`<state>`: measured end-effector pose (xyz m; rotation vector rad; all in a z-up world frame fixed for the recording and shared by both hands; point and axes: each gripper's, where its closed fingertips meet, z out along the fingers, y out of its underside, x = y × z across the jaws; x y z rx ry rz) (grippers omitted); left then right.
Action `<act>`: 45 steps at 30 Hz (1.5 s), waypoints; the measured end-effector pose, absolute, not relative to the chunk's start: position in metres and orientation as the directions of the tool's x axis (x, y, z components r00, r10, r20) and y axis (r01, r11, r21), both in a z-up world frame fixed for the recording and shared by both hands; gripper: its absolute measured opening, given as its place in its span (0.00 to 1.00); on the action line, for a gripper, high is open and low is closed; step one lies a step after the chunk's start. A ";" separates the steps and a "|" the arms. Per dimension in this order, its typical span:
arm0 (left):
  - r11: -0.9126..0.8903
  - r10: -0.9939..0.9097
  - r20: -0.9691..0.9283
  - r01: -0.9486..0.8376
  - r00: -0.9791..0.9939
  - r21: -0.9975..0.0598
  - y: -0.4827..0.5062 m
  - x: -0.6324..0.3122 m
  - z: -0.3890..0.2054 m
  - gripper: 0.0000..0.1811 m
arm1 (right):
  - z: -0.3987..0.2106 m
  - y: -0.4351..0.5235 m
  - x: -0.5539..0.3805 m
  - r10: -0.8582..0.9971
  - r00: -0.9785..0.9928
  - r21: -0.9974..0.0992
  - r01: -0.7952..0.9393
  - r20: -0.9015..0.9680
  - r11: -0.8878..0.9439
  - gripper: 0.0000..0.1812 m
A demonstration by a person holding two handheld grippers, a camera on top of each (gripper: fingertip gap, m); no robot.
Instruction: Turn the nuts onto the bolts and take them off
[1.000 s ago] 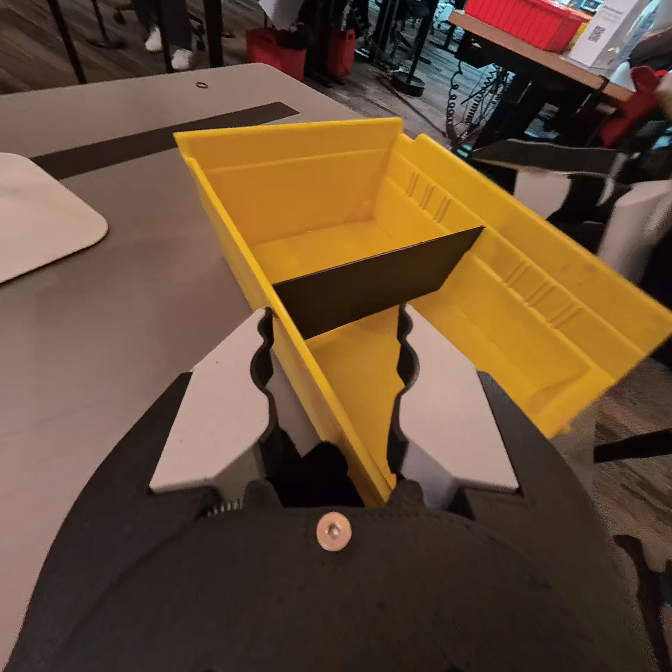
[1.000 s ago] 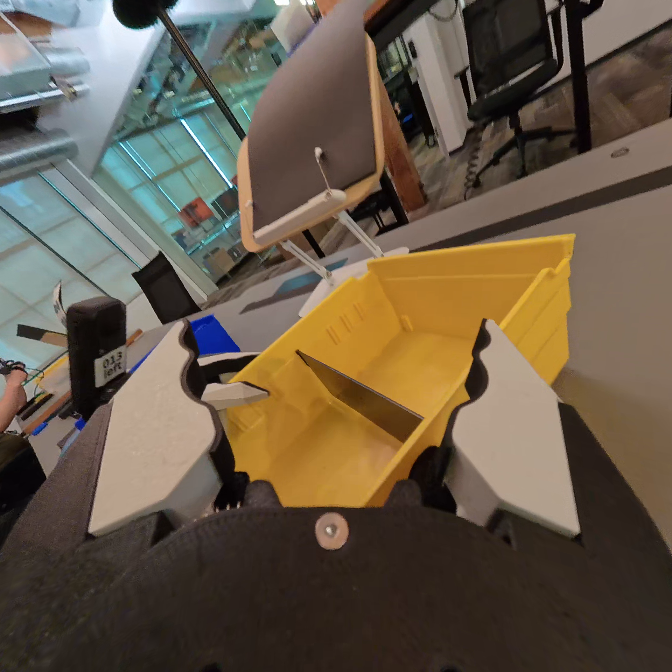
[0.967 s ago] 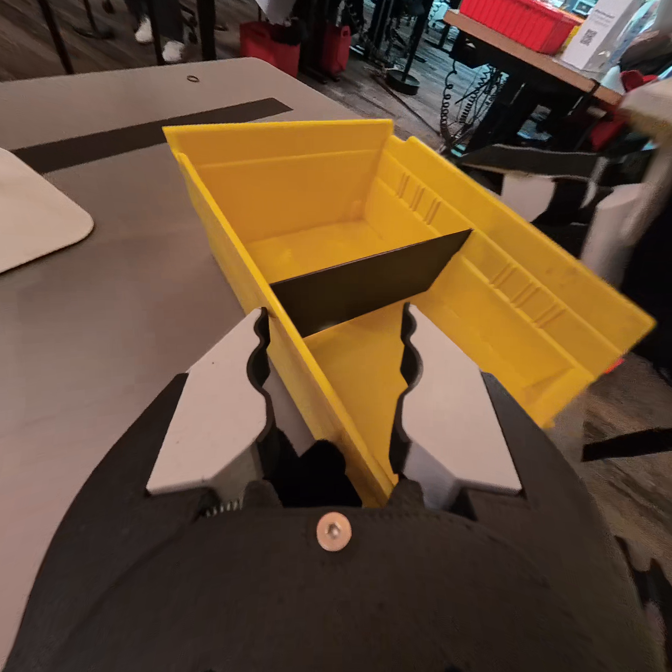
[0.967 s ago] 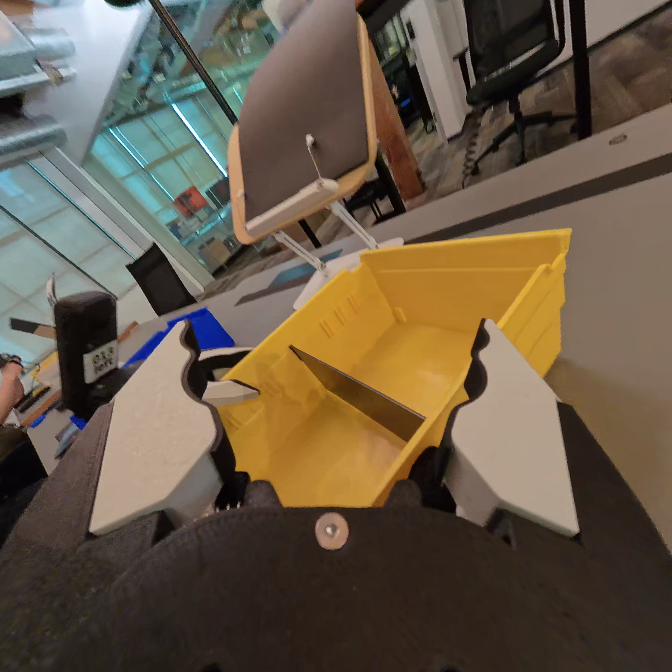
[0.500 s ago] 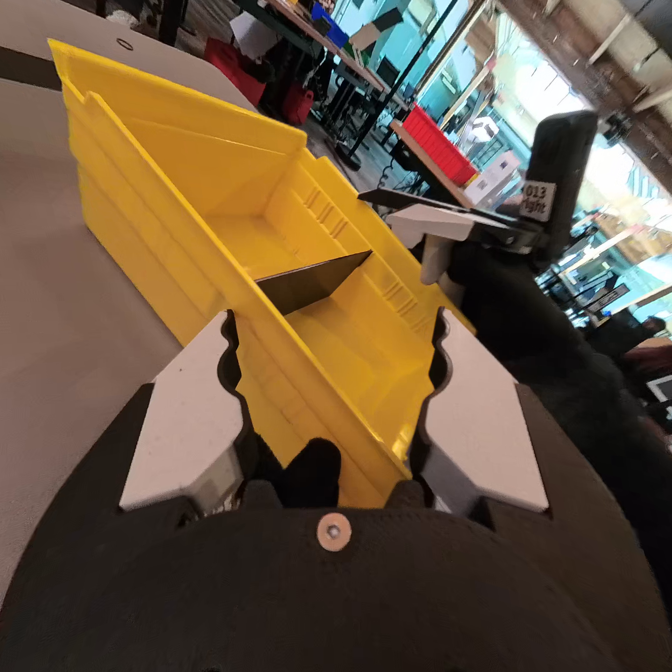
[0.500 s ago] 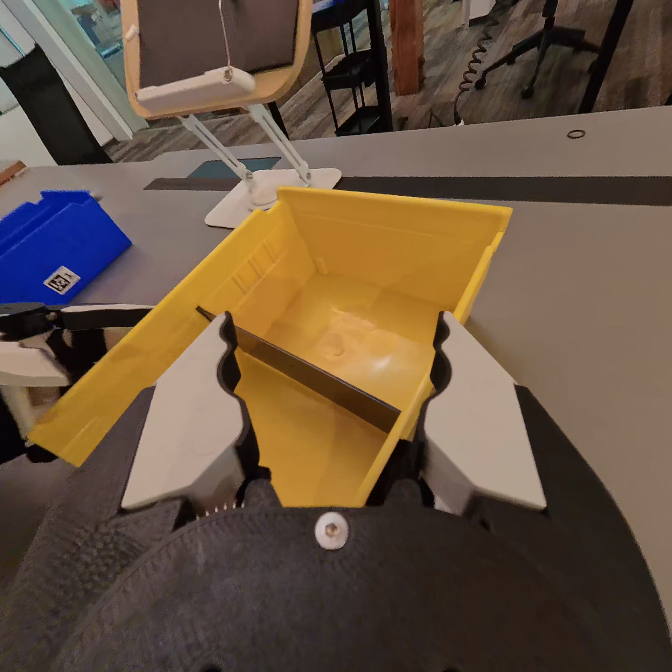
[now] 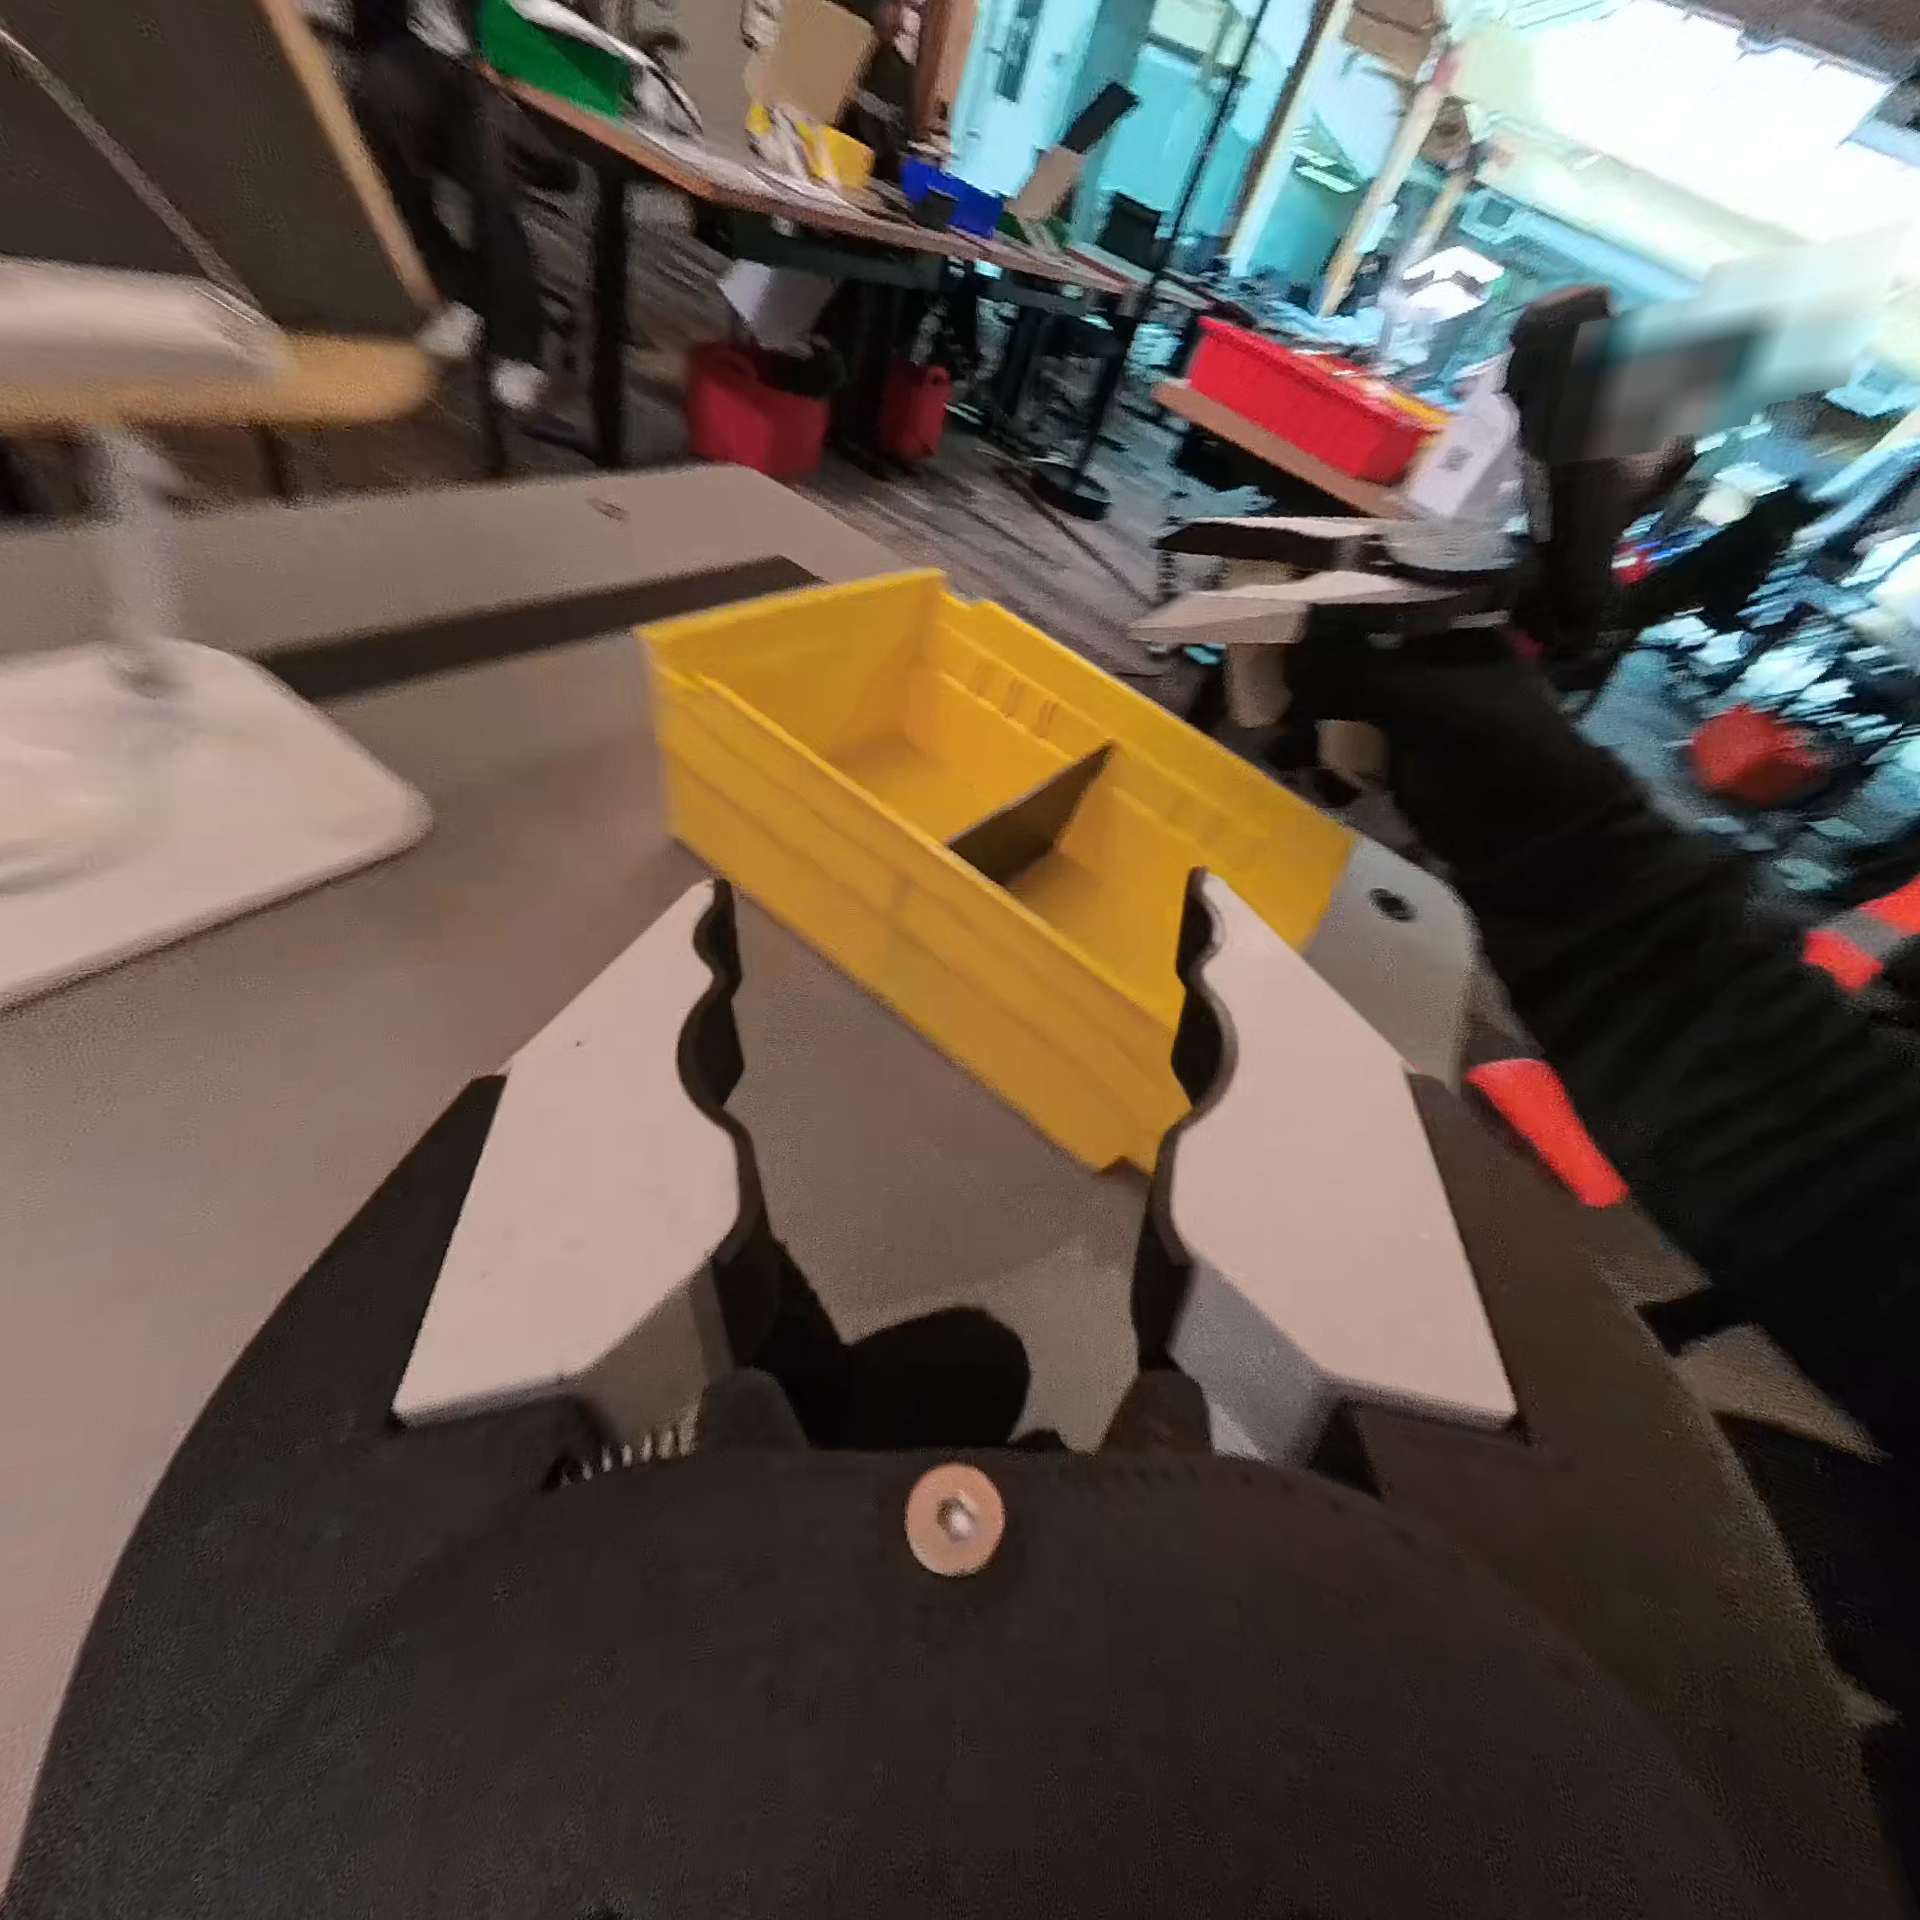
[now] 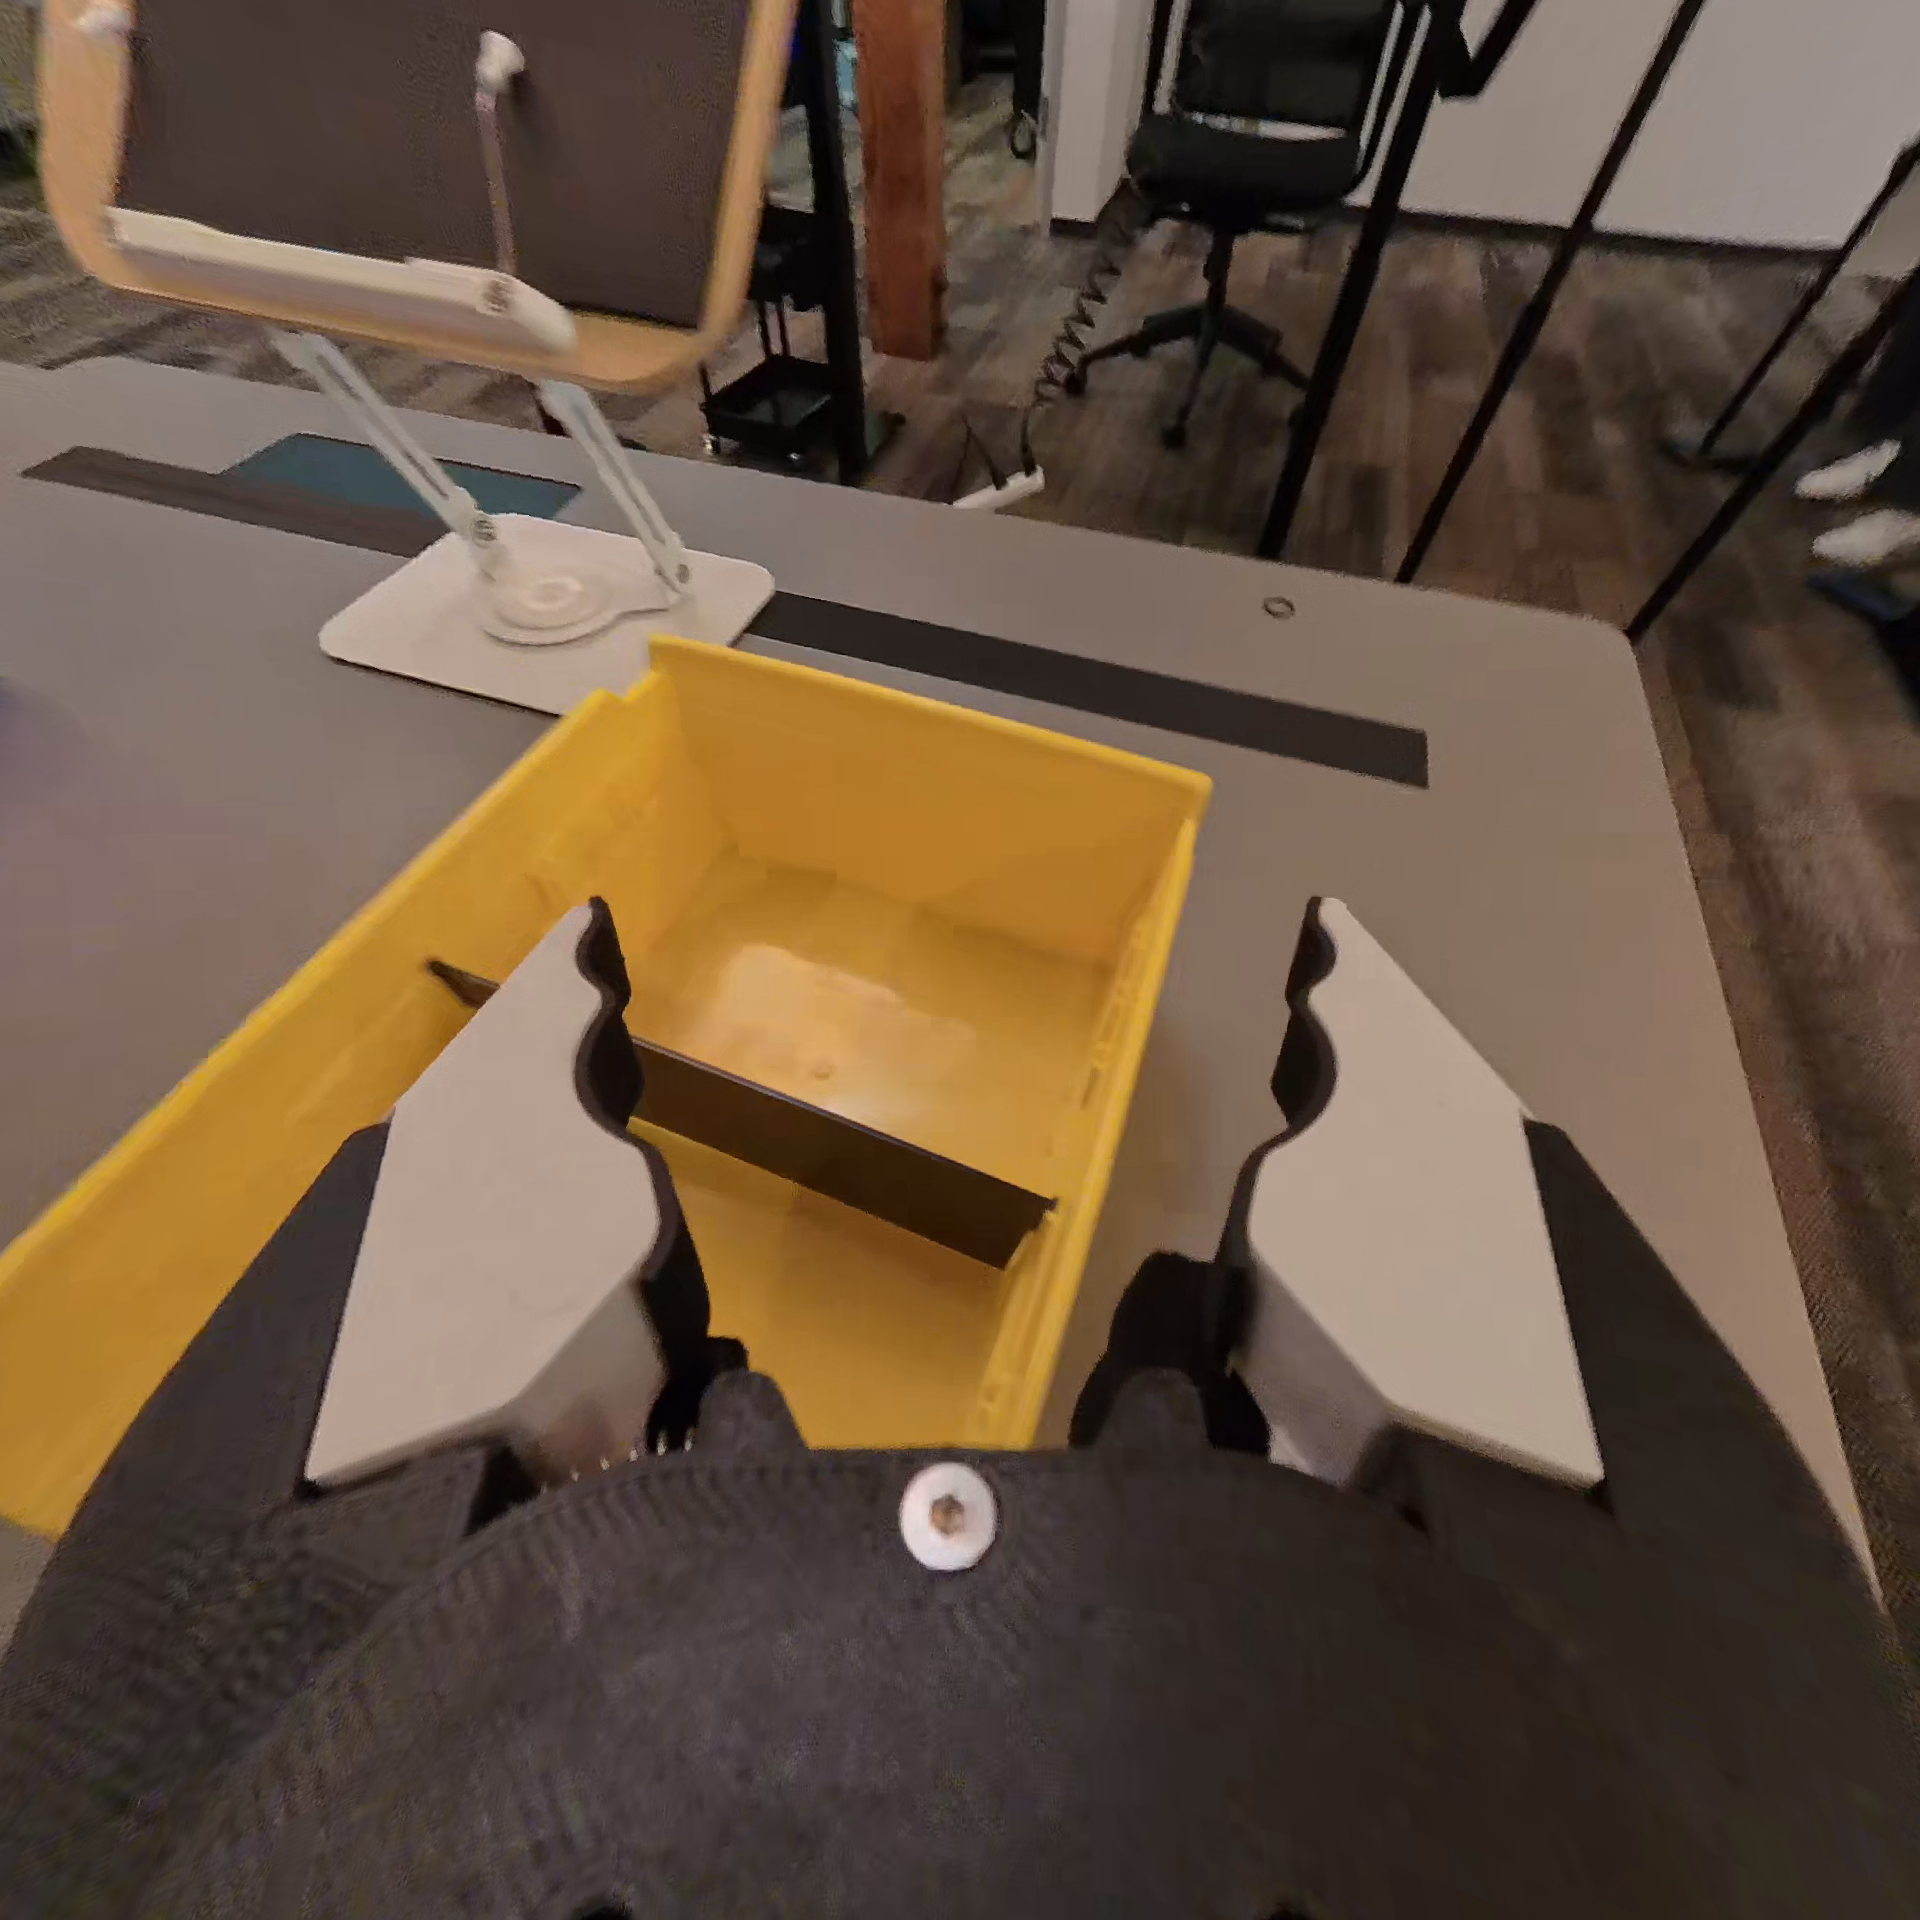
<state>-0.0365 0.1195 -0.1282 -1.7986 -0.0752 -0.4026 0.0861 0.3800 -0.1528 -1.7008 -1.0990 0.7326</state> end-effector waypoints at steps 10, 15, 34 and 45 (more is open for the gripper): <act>-0.671 0.387 -0.186 0.137 0.903 -0.729 -0.094 -0.324 -0.143 0.27 | -0.081 0.245 0.027 0.984 0.139 -0.970 0.230 0.110 0.076 0.56; -0.786 0.459 -0.164 0.313 0.873 -0.533 -0.145 -0.374 -0.216 0.27 | -0.086 0.200 0.001 0.995 0.036 -0.971 0.223 0.094 0.083 0.53; -0.892 0.393 -0.215 0.314 0.894 -0.325 -0.141 -0.386 -0.282 0.07 | -0.102 0.138 -0.026 0.991 -0.124 -0.964 0.252 0.053 0.083 0.50; -0.805 0.327 -0.243 0.134 0.913 -0.577 -0.112 -0.343 -0.187 0.06 | -0.093 0.086 -0.056 0.966 -0.250 -0.958 0.253 0.071 0.136 0.45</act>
